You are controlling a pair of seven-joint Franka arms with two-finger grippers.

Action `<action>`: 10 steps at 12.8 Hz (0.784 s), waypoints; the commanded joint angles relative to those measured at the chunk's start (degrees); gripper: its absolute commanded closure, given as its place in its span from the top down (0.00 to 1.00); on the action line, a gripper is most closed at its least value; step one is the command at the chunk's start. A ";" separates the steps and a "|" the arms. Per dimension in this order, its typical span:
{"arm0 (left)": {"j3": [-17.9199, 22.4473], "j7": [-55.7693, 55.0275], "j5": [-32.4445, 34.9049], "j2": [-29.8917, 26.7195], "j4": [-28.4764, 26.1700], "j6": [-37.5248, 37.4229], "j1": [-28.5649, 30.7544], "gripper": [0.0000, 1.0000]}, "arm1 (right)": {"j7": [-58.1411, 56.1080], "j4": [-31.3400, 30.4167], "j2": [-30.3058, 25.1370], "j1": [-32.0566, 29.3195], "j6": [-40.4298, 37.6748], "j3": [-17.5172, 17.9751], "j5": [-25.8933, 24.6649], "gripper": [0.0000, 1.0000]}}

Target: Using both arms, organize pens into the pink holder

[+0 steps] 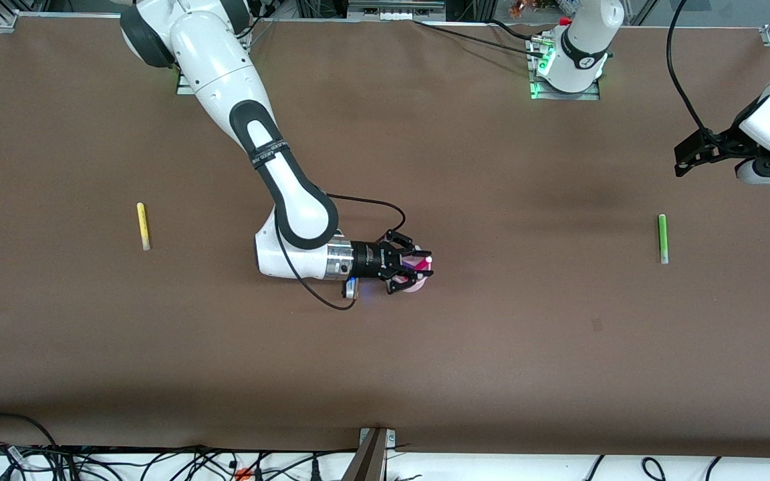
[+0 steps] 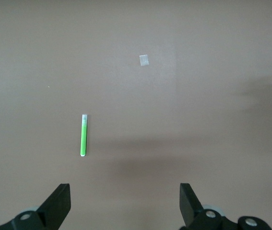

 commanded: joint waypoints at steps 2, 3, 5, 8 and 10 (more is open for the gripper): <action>-0.98 -0.63 1.38 -0.96 -0.32 0.00 0.82 1.00 | -0.26 0.43 -2.96 -1.94 -3.31 -0.19 -0.54 1.00; -0.98 -0.63 1.38 -0.96 -0.23 0.00 0.73 1.00 | -0.61 0.43 -4.71 -2.29 -5.07 -1.23 -3.94 1.00; -0.98 -0.54 1.38 -0.96 -0.14 0.00 0.73 1.00 | -0.44 -0.61 -10.15 -2.56 -9.11 -4.48 -12.20 1.00; -1.07 -0.63 1.38 -0.96 -0.14 0.00 0.64 1.00 | -3.94 -4.40 -17.46 -3.70 -18.57 -11.94 -18.29 1.00; -1.16 -0.63 1.46 -0.96 -0.14 0.00 0.55 1.00 | -6.07 -4.66 -21.59 -3.53 -28.43 -19.31 -20.74 1.00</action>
